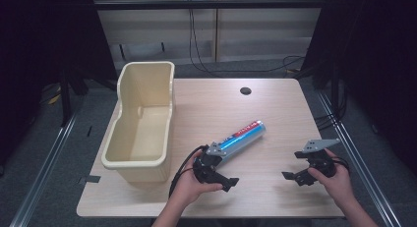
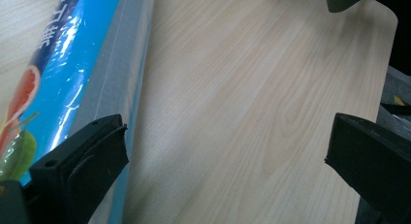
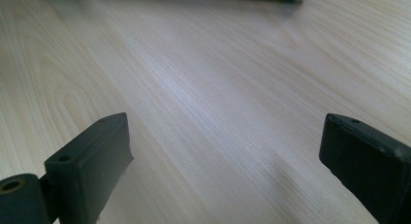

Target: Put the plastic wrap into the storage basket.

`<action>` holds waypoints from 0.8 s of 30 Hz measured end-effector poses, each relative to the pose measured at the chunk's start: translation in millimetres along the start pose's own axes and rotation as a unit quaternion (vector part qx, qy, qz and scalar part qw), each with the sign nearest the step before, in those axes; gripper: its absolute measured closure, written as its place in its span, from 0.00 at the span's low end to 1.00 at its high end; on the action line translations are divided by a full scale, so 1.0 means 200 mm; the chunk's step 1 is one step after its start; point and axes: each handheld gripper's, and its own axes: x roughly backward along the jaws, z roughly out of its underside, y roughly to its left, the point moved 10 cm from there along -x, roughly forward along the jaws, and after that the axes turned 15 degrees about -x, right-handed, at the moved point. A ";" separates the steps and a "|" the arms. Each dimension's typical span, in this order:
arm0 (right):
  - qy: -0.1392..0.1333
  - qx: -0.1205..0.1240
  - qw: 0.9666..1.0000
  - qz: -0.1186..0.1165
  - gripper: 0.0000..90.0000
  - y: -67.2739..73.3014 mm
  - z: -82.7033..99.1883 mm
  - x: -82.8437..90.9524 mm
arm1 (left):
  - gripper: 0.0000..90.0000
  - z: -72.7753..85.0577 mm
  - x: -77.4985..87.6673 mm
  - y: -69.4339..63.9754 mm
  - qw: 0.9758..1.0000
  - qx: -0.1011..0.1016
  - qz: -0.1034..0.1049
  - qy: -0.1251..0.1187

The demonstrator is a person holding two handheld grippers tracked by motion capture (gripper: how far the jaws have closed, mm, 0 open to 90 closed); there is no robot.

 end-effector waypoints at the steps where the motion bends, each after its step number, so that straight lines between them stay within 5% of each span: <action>1: 0.002 -0.003 1.000 -0.002 0.05 0.00 0.00 0.00 | 0.00 0.00 0.00 0.00 1.000 0.002 -0.001 -0.002; 12: -0.004 -0.008 1.000 -0.007 0.05 0.00 0.00 0.01 | 0.00 -0.05 0.02 0.00 1.000 0.006 0.004 -0.005; 16: -0.005 -0.016 1.000 -0.009 0.05 0.00 0.00 0.01 | 0.01 -0.08 0.03 0.04 1.000 0.014 -0.004 -0.009; 24: -0.009 -0.014 1.000 -0.013 0.05 -0.01 0.00 0.02 | 0.02 -0.19 0.03 0.15 1.000 -0.005 -0.022 0.008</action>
